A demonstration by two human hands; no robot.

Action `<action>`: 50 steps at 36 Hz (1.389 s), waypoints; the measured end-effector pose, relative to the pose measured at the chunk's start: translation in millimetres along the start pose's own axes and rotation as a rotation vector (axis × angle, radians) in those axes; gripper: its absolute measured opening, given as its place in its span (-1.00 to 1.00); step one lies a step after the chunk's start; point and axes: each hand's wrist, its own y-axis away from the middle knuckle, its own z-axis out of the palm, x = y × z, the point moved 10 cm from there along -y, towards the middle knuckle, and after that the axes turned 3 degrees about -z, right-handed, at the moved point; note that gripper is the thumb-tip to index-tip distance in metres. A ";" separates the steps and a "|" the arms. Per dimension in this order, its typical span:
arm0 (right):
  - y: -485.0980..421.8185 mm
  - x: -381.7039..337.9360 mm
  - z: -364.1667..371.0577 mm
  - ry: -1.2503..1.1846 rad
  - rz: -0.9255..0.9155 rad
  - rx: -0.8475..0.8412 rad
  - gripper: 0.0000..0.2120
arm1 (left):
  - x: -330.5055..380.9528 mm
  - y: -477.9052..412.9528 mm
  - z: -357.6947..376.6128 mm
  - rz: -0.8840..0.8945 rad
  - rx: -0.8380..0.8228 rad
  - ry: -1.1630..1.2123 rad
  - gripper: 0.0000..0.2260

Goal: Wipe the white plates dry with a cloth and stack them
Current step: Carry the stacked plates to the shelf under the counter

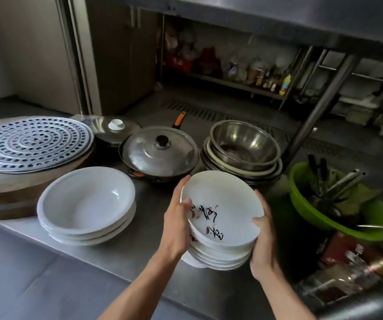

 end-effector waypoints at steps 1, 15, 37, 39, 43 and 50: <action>-2.8 2.2 -0.3 0.007 -0.003 0.009 -0.42 | -3.8 -4.2 2.3 -0.012 -0.007 0.008 -0.54; -29.0 36.1 5.6 0.036 0.051 0.065 -0.46 | -25.3 -37.9 1.1 -0.076 0.004 0.004 -0.53; -24.6 68.2 13.5 0.043 0.148 0.064 -0.42 | -53.8 -39.0 -9.3 -0.096 0.021 -0.010 -0.52; -22.8 71.6 10.5 0.046 0.156 0.079 -0.43 | -57.6 -39.8 -7.8 -0.100 0.015 -0.012 -0.52; -23.7 73.4 9.5 0.056 0.163 0.095 -0.44 | -60.4 -41.6 -8.2 -0.093 0.025 -0.019 -0.54; -22.5 74.8 11.8 0.054 0.178 0.132 -0.48 | -63.9 -41.5 -10.0 -0.093 0.023 -0.005 -0.54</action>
